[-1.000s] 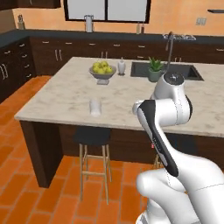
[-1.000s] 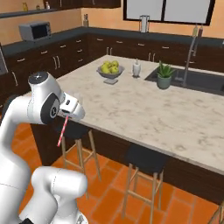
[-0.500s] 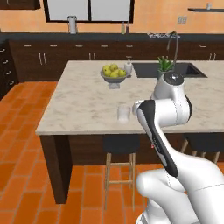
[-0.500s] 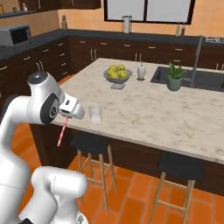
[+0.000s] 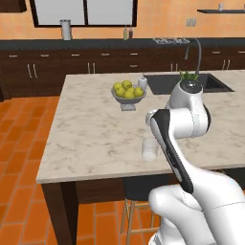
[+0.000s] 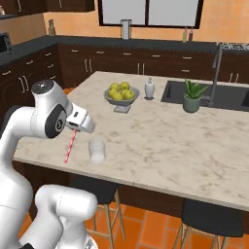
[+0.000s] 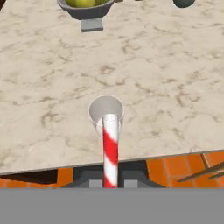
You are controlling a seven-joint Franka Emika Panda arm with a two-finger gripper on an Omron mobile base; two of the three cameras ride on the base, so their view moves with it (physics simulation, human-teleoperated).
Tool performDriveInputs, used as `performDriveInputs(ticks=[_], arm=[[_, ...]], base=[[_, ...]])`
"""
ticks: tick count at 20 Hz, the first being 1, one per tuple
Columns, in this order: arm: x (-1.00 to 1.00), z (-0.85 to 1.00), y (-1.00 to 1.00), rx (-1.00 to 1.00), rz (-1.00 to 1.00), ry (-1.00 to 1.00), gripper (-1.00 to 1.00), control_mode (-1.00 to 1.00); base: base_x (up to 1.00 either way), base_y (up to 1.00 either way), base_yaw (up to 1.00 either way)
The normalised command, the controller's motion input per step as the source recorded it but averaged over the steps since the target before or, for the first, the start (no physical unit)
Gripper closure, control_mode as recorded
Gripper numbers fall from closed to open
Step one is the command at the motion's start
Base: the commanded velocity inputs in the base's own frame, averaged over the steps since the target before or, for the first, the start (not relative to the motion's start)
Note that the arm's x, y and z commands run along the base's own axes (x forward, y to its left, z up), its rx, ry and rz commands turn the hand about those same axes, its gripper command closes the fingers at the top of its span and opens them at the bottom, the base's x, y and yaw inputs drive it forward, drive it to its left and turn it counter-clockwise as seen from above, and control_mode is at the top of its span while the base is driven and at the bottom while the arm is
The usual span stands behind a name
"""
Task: Take a straw from the drawer in front and place it inside the glass cup on the dining counter.
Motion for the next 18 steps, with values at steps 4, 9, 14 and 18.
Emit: performDriveInputs(ticks=[4,9,14,18], arm=[[0.0,0.0,0.0,0.0,0.0,0.0,1.0,1.0],[0.04,0.27,0.07,-0.01,-0.01,-0.1,1.0,-1.0],[0.0,0.55,-0.02,0.0,0.22,-0.44,1.0,-1.0],[0.0,0.32,-0.09,0.02,0.39,-0.43,1.0,-1.0]], base=[[0.86,0.12,-0.13],[0.23,0.1,-0.04],[0.0,0.0,0.0],[0.0,0.0,0.0]])
